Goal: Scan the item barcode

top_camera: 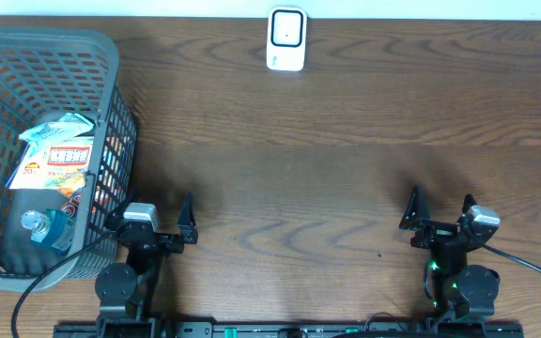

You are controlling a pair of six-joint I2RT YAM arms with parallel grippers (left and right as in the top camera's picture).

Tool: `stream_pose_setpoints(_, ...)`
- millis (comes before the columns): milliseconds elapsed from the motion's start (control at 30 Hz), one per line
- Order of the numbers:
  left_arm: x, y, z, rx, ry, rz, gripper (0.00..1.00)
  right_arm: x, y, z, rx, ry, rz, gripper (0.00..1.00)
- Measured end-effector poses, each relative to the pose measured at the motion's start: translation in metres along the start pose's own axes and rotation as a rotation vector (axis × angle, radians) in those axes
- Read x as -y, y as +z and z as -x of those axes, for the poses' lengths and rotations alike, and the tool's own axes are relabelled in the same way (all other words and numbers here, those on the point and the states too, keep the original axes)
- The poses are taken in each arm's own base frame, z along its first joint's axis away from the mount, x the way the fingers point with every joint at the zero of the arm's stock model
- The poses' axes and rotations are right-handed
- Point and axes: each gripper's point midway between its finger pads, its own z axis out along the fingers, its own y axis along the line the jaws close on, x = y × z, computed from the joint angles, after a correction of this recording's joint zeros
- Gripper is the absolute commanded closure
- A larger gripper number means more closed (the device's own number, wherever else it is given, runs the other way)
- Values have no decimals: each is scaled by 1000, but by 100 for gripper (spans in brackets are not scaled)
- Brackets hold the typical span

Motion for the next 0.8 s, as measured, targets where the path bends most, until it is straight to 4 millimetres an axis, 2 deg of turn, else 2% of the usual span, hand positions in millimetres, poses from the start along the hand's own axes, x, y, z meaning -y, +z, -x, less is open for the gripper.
stream_pose_setpoints(400, 1, 0, 1, 5, 0, -8, 0, 0, 0, 0, 0, 0, 0, 1)
stream_pose_setpoints(700, 20, -1, 5, 12, -64, -118, 0, 0, 0, 0, 0, 0, 0, 1)
stream_pose_setpoints(800, 28, -5, 16, 28, -84, -157, 0, 0, 0, 0, 0, 0, 0, 1)
